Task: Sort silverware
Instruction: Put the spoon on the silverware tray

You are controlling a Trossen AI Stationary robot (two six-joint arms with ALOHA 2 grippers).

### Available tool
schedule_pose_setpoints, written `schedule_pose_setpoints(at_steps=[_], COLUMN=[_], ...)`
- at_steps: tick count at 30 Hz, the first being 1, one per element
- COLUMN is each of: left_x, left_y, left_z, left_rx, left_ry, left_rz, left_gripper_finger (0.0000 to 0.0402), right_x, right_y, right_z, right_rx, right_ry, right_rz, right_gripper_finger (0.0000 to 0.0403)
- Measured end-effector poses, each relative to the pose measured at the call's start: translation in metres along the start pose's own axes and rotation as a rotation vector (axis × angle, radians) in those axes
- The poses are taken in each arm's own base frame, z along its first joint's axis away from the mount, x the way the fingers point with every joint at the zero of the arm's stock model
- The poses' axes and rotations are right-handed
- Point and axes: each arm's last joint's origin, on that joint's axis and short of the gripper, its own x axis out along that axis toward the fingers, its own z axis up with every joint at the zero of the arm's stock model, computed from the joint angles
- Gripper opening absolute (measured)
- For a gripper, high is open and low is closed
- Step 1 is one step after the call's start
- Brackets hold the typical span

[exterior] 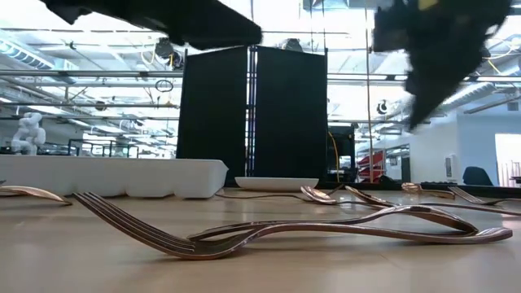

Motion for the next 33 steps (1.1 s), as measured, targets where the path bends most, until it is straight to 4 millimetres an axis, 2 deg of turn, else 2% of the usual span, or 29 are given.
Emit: schedule_pose_setpoints(at_steps=[5, 8, 11, 18, 23, 28, 33], left_x=[-0.044, -0.069, -0.082, -0.086, -0.081, -0.079, -0.079], left_y=[0.025, 0.036, 0.041, 0.042, 0.041, 0.040, 0.038], left_z=[-0.003, -0.006, -0.010, -0.013, -0.017, -0.020, -0.019], left_rx=[-0.034, -0.096, -0.165, -0.173, -0.162, -0.156, -0.154], left_ry=[-0.069, -0.122, -0.147, -0.149, -0.117, -0.102, -0.114], left_rz=[0.047, 0.058, 0.062, 0.063, 0.077, 0.070, 0.023], left_gripper_finger=[0.0155, 0.0155, 0.0155, 0.0155, 0.0155, 0.0155, 0.0155], right_x=[-0.004, -0.006, -0.008, -0.012, -0.016, -0.019, -0.018], right_y=[0.000, 0.003, 0.006, 0.016, 0.022, 0.028, 0.028], right_z=[-0.020, -0.028, -0.033, -0.044, -0.055, -0.065, -0.066], right_rx=[0.097, 0.108, 0.088, 0.174, 0.200, 0.036, -0.187], right_ry=[0.269, 0.324, 0.335, 0.522, 0.556, 0.519, 0.402], right_rz=[0.046, 0.048, 0.046, 0.147, 0.141, 0.158, 0.145], right_gripper_finger=[0.0050, 0.0050, 0.0050, 0.0050, 0.0060, 0.0081, 0.0110])
